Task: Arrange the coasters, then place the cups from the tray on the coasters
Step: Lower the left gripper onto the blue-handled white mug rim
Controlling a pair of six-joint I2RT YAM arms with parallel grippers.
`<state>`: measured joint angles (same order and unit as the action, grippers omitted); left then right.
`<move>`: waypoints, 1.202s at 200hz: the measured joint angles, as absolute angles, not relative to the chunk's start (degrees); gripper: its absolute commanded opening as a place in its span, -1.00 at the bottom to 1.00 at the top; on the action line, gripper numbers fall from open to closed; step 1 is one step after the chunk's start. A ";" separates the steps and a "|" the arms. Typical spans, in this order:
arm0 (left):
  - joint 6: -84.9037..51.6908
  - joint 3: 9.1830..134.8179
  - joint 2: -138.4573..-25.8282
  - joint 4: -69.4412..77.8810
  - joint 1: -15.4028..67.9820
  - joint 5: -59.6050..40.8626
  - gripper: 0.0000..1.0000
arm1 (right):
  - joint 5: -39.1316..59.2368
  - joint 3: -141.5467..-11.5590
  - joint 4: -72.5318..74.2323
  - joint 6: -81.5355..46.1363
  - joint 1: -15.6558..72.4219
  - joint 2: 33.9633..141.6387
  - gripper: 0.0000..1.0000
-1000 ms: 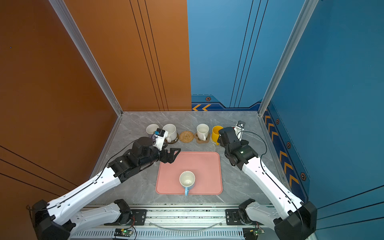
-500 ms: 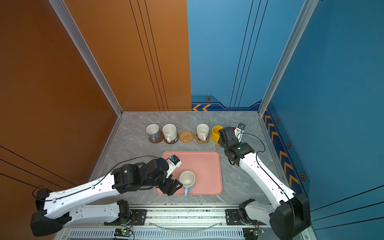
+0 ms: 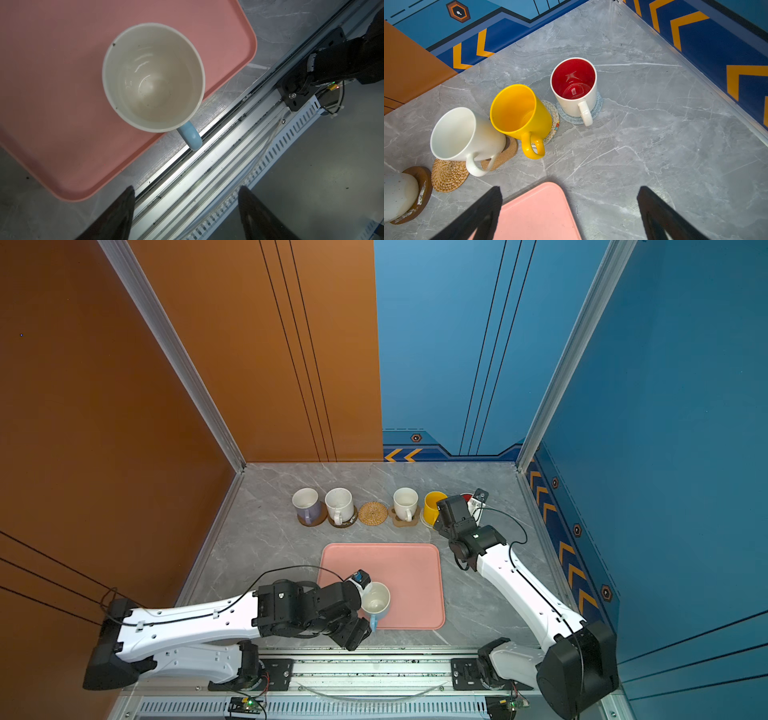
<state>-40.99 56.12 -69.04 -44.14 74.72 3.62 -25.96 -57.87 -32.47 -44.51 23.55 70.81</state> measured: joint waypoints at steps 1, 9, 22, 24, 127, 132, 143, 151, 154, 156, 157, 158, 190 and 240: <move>-41.08 56.05 -69.06 -44.14 74.72 3.62 0.57 | -25.89 -57.87 -32.42 -44.51 23.55 70.85 1.00; -41.76 55.42 -69.38 -43.53 74.72 3.64 0.57 | -25.65 -57.87 -32.34 -44.58 23.55 70.98 1.00; -42.65 54.61 -69.95 -42.68 74.72 3.62 0.56 | -25.56 -57.87 -32.32 -44.66 23.55 71.07 1.00; -42.78 54.52 -70.04 -42.59 74.72 3.62 0.56 | -25.56 -57.87 -32.32 -44.64 23.55 71.07 1.00; -45.10 54.48 -75.85 -39.83 74.72 3.64 0.43 | -25.30 -57.67 -31.92 -44.88 23.55 72.03 1.00; -45.15 54.52 -76.18 -39.83 74.72 3.64 0.43 | -25.28 -57.67 -31.92 -44.88 23.55 72.03 1.00; -45.41 54.85 -76.97 -39.86 74.72 3.66 0.41 | -25.26 -57.67 -31.92 -44.88 23.55 72.03 1.00; -45.54 55.16 -77.60 -39.83 74.72 3.66 0.40 | -25.26 -57.67 -31.92 -44.88 23.55 72.03 1.00; -45.54 55.27 -77.78 -39.83 74.72 3.66 0.39 | -25.26 -57.67 -31.92 -44.88 23.55 72.03 1.00; -45.56 55.35 -77.95 -39.81 74.72 3.68 0.39 | -25.26 -57.67 -31.92 -44.88 23.55 72.03 1.00; -45.56 55.37 -78.02 -39.81 74.72 3.68 0.39 | -25.26 -57.67 -31.92 -44.88 23.55 72.03 1.00; -45.56 55.44 -78.13 -39.81 74.72 3.68 0.39 | -25.26 -57.67 -31.92 -44.88 23.55 72.03 1.00; -45.78 56.36 -80.29 -39.64 74.72 3.88 0.34 | -25.23 -57.67 -31.92 -44.88 23.44 72.03 1.00; -46.70 56.69 -82.46 -39.42 74.65 3.88 0.25 | -25.23 -57.52 -31.90 -44.88 23.05 72.03 1.00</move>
<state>-46.70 56.69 -82.46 -39.42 74.65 3.88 -25.23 -57.52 -31.90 -44.88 23.05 72.03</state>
